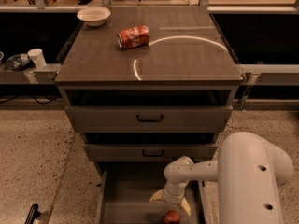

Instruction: Pick apple from bottom drawer and place on counter

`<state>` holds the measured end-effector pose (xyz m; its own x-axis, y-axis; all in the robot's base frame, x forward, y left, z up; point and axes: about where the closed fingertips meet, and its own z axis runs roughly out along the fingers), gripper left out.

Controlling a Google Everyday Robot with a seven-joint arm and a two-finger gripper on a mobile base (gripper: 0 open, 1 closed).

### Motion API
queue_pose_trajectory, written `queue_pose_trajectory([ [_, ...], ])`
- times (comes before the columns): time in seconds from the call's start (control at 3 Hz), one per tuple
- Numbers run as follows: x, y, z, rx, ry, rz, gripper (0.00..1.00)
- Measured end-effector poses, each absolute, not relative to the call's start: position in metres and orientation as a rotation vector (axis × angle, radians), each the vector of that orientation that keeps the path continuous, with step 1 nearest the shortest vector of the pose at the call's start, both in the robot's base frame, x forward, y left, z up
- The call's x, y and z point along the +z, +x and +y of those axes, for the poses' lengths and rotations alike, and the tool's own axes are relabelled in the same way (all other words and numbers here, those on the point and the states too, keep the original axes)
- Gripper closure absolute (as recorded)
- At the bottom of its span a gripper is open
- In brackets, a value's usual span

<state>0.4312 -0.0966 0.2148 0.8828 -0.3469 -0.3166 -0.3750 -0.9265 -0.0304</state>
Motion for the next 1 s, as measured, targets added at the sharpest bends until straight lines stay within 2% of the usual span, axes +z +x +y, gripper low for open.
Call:
queue_pose_trajectory([
  [0.33,0.205,0.425,-0.093,0.527,-3.029,0.323,0.00],
  [1.0,0.203,0.414,-0.103,0.431,-3.067,0.112,0.00],
])
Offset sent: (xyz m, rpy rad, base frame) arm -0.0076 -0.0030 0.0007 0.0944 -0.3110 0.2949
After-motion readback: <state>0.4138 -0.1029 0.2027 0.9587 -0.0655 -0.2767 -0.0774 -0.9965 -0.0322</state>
